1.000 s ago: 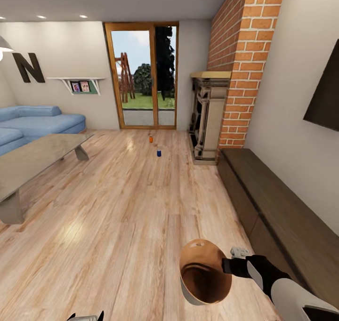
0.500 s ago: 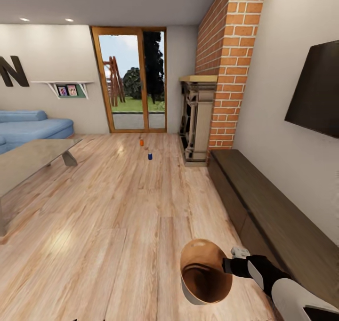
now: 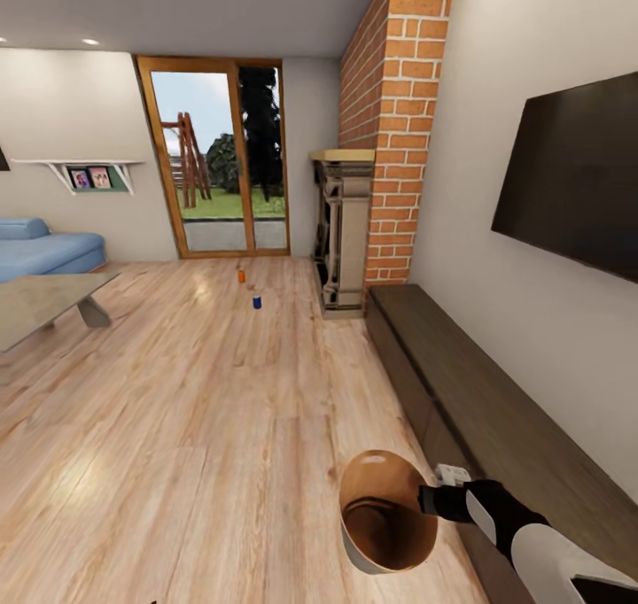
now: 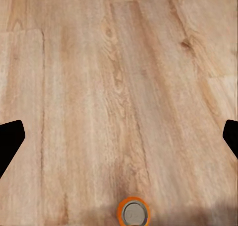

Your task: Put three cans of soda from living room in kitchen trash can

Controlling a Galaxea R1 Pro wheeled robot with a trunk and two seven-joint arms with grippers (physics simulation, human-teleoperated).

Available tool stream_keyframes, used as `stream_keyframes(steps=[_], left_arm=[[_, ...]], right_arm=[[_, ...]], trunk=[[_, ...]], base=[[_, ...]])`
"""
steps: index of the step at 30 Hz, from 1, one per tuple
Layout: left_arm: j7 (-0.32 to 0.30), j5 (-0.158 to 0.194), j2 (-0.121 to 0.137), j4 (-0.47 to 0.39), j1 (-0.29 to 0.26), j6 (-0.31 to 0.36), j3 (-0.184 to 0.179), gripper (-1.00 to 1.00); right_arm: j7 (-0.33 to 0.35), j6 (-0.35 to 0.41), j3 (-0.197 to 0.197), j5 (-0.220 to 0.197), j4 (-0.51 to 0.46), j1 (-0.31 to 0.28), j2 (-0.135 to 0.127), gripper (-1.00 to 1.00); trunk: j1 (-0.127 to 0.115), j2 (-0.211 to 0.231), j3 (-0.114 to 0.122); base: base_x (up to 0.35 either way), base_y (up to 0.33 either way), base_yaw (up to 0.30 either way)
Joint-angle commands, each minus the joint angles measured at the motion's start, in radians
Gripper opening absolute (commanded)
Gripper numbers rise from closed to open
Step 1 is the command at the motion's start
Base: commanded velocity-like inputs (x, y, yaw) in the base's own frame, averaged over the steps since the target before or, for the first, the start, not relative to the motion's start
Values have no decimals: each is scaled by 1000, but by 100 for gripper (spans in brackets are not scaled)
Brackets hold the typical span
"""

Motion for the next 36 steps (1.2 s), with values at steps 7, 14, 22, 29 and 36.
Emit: stream_keyframes(steps=[7,14,22,29,36], left_arm=[[0,0,1,2,-1,3,-7,100],[-1,0,1,3,-2,5,-7,100],[-11,-1,1,4,-2,6,-9,100],[-12,-3,1,6,-3,9,-12,100],[-4,1,-20,9,-30,113,-64,100]], right_arm=[[4,3,-4,-15,0,0,3,-100],[4,3,-2,-14,0,0,4,-100],[4,3,-2,-10,0,0,5,-100],[4,3,-5,-11,0,0,2,-100],[4,3,-12,-12,0,0,-2,-100]], trunk=[[0,0,4],[0,0,5],[0,0,5],[0,0,5],[0,0,5]], base=[[66,-100,-77],[28,21,-10],[96,144,-1],[10,13,0],[1,1,0]])
